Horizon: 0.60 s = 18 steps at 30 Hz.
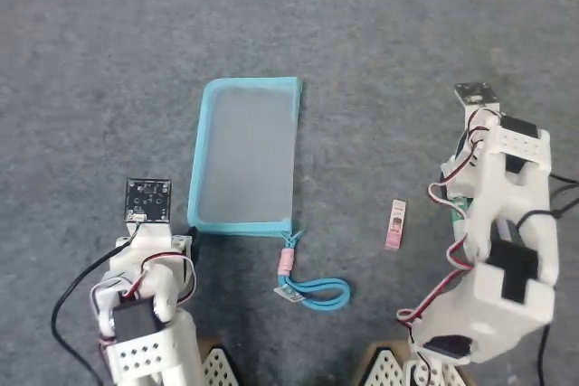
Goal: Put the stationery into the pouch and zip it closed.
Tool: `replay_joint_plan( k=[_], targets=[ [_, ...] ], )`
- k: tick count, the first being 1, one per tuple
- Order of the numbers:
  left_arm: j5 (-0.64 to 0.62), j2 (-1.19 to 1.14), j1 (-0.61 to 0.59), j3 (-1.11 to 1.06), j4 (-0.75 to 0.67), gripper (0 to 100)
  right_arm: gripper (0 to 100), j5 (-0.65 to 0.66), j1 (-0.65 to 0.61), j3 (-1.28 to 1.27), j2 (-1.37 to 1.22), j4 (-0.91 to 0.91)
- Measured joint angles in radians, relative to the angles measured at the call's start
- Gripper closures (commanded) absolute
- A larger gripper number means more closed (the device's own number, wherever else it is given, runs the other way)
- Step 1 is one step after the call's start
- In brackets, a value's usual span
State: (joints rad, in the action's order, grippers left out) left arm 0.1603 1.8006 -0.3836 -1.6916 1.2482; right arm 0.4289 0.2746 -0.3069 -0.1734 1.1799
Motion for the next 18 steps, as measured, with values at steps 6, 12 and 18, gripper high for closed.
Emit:
replay_joint_plan(
  k=[6,12,18],
  targets=[
    [0.000,0.000,0.000,0.000,0.000,78,91.4,0.026,0.015,0.091,-0.135,-0.002],
    [0.000,0.000,0.000,0.000,0.000,78,78.7,0.026,0.014,0.163,-0.152,0.049],
    [0.000,0.000,0.000,0.000,0.000,78,80.0,0.000,0.006,0.213,-0.121,0.141]
  ],
)
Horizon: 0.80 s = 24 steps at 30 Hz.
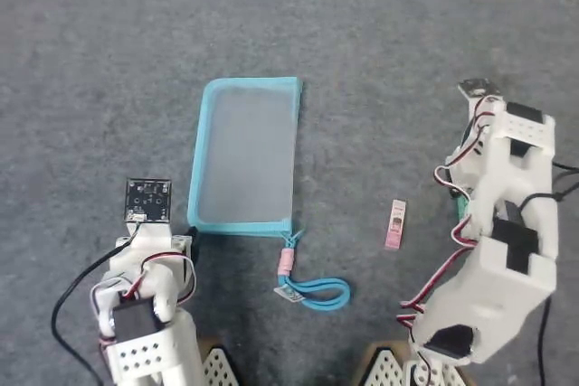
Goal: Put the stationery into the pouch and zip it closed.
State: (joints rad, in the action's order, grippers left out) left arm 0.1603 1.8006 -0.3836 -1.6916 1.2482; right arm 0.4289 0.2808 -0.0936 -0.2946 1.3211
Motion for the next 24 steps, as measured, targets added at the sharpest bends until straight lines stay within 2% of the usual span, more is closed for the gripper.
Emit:
replay_joint_plan(
  k=[5,9,15,24],
  targets=[
    [0.000,0.000,0.000,0.000,0.000,78,80.0,-0.074,-0.089,0.008,0.114,0.100],
    [0.000,0.000,0.000,0.000,0.000,78,80.0,-0.147,-0.216,-0.044,0.203,0.132],
    [0.000,0.000,0.000,0.000,0.000,78,80.0,-0.272,-0.408,-0.258,0.222,0.028],
    [0.000,0.000,0.000,0.000,0.000,78,80.1,-0.345,-0.462,-0.374,0.222,-0.055]
  ],
)
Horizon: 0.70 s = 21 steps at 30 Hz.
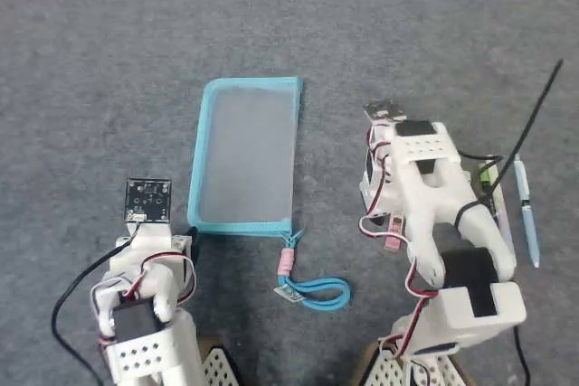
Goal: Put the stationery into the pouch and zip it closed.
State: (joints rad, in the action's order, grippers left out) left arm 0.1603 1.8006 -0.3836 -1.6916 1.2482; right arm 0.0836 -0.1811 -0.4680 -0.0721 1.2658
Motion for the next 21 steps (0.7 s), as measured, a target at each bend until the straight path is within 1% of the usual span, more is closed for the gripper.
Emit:
replay_joint_plan(
  k=[3,8,10,14,17,21],
  targets=[
    [0.000,0.000,0.000,0.000,0.000,78,80.7,0.000,0.002,-0.055,0.003,-0.063],
    [0.000,0.000,0.000,0.000,0.000,78,92.9,0.000,0.023,-0.069,0.003,-0.095],
    [0.000,0.000,0.000,0.000,0.000,78,95.5,0.000,0.051,-0.069,0.003,-0.112],
    [0.000,0.000,0.000,0.000,0.000,78,96.1,0.002,0.106,-0.072,0.003,-0.130],
    [0.000,0.000,0.000,0.000,0.000,78,96.2,0.043,0.164,-0.069,0.003,-0.130],
    [0.000,0.000,0.000,0.000,0.000,78,96.2,0.107,0.262,0.025,0.003,-0.084]
  ],
)
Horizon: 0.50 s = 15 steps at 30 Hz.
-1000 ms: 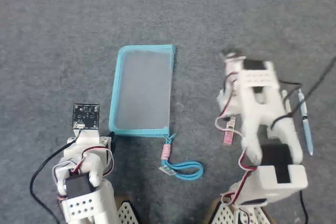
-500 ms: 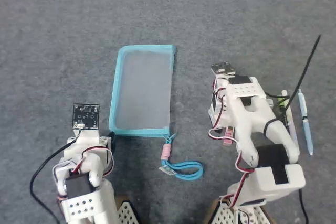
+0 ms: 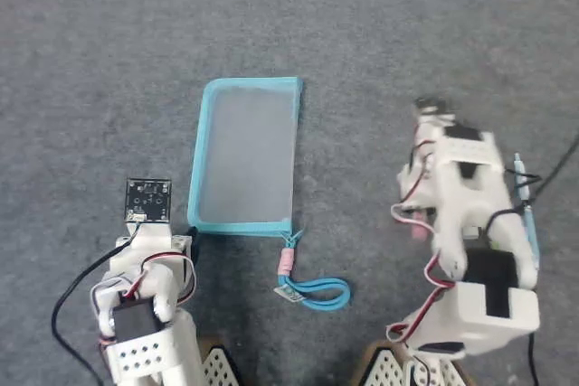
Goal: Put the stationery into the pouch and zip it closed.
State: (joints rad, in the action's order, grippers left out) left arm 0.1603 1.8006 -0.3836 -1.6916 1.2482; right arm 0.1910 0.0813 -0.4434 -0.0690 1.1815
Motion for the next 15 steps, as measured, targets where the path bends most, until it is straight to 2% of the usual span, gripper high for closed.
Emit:
replay_joint_plan(
  k=[5,10,15],
  targets=[
    [0.000,0.000,0.000,0.000,0.000,78,96.2,0.071,0.083,0.117,0.000,0.074],
    [0.000,0.000,0.000,0.000,0.000,78,96.2,0.124,0.084,0.129,-0.003,0.084],
    [0.000,0.000,0.000,0.000,0.000,78,93.8,0.146,0.089,0.132,-0.123,0.026]
  ],
)
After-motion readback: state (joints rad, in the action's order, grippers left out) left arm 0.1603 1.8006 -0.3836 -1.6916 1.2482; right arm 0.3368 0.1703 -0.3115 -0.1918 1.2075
